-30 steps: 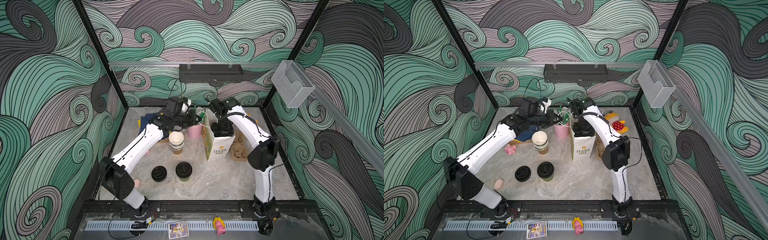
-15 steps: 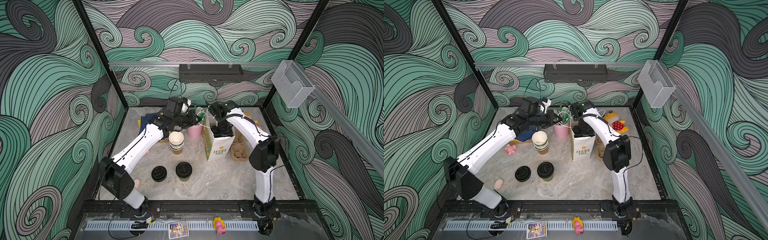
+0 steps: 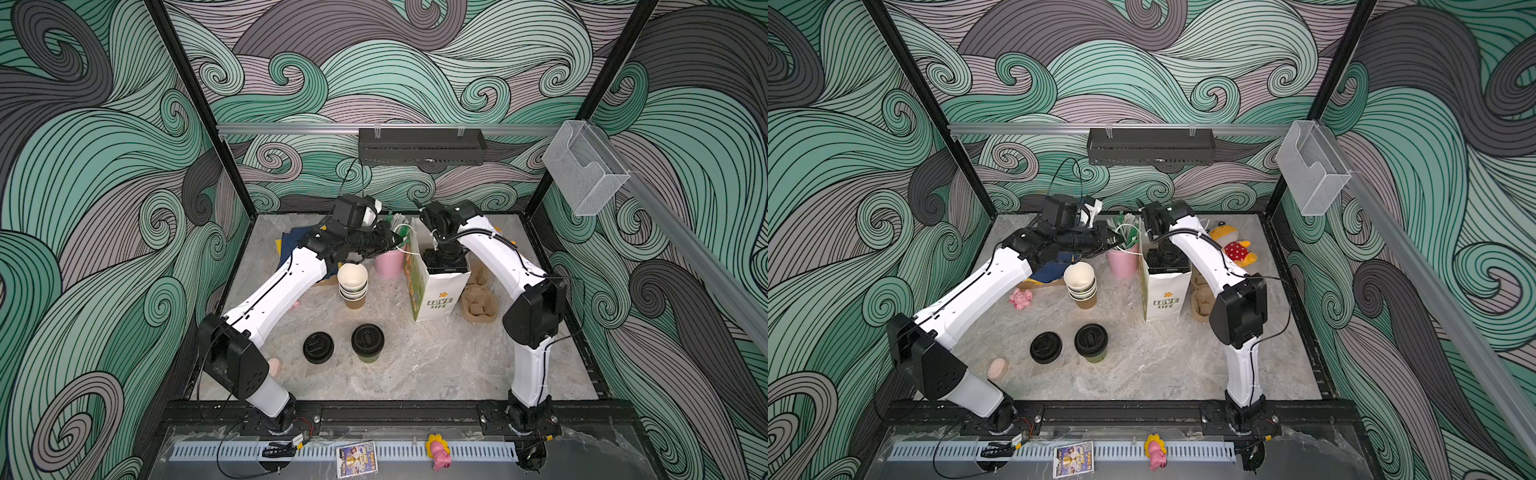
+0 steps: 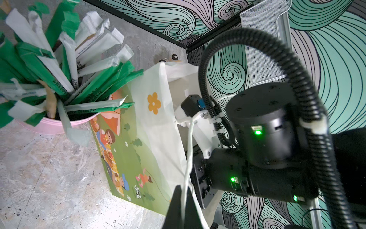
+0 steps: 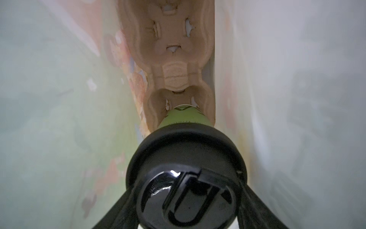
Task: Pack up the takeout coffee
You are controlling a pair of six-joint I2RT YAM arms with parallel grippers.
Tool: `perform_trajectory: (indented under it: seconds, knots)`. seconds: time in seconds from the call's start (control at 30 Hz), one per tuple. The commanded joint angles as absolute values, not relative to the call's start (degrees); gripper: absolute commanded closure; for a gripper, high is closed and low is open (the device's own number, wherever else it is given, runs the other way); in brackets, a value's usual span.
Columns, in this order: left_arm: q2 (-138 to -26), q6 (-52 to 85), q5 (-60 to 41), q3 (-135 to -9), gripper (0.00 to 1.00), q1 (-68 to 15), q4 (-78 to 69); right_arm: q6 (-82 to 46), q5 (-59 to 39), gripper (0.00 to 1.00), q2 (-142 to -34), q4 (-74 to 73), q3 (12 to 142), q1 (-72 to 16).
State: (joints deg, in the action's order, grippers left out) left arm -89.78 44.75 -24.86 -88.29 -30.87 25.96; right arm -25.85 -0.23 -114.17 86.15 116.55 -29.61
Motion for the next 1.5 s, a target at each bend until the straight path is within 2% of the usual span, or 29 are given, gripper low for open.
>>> perform_trajectory:
  seconds: [0.0,0.43,1.47]
  knots:
    - [-89.65,43.60,-24.43,-89.30,1.00,-30.67,26.98,-26.83,0.73,0.41,-112.60,87.41,117.26,-29.40]
    - [-89.67,43.37,-24.35,-89.56,1.00,-30.72,27.16,-26.19,-1.76,0.42,-115.96,81.24,114.16,-29.41]
    - [-89.76,43.07,-24.26,-89.74,1.00,-30.68,27.33,-26.06,-0.97,0.46,-117.73,72.02,100.34,-29.42]
